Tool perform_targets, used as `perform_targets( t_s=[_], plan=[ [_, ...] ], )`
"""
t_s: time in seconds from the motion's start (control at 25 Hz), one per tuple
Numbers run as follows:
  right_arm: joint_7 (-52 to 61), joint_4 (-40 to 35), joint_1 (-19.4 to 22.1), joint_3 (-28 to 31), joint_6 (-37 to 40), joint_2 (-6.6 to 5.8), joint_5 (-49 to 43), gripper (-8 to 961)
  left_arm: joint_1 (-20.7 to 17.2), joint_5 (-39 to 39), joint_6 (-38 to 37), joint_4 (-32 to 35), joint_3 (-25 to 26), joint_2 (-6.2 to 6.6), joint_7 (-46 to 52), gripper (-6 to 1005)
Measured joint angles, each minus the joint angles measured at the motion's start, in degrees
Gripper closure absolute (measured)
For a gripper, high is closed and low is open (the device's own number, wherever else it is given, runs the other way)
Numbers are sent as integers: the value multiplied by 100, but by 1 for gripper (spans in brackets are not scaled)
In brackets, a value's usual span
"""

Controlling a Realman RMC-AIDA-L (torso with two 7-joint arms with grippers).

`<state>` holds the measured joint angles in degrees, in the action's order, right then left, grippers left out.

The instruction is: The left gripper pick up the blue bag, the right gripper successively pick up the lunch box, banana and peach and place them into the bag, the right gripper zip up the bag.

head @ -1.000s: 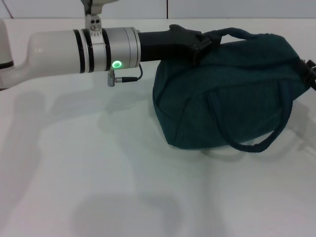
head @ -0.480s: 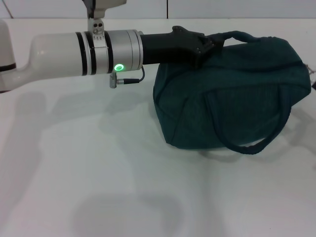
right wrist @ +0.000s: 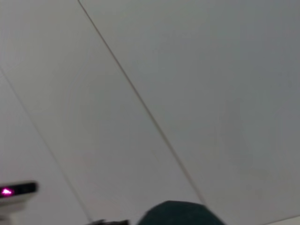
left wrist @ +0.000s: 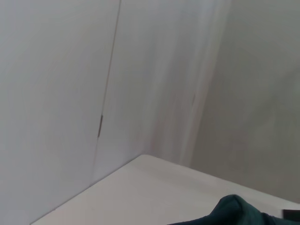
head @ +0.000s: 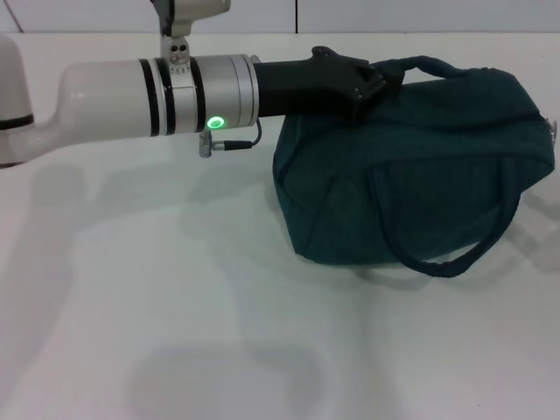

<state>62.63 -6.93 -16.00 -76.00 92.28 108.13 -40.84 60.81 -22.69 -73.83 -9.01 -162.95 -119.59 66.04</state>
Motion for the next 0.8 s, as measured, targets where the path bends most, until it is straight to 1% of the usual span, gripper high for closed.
perform_targets(
  t_s=[0.08, 0.2, 0.48, 0.68, 0.8],
  plan=[
    [-160, -64, -44, 73, -199, 33, 2, 381, 11, -1, 0, 28, 0, 1, -4, 999],
    [-222, -251, -105, 84, -521, 30, -22, 392, 43, -3, 0, 45, 0, 6, -9, 1000],
    [-241, -378, -350, 53, -1107, -57, -305, 421, 57, -10, 0, 38, 4, 6, -12, 1000],
    [-388, -424, -346, 66, -1227, -98, -344, 448, 26, -60, 0, 25, 9, 9, -12, 999],
    [-486, -458, -417, 58, -1324, -114, -357, 459, 14, -62, 0, 10, 9, 10, -24, 999]
  ],
)
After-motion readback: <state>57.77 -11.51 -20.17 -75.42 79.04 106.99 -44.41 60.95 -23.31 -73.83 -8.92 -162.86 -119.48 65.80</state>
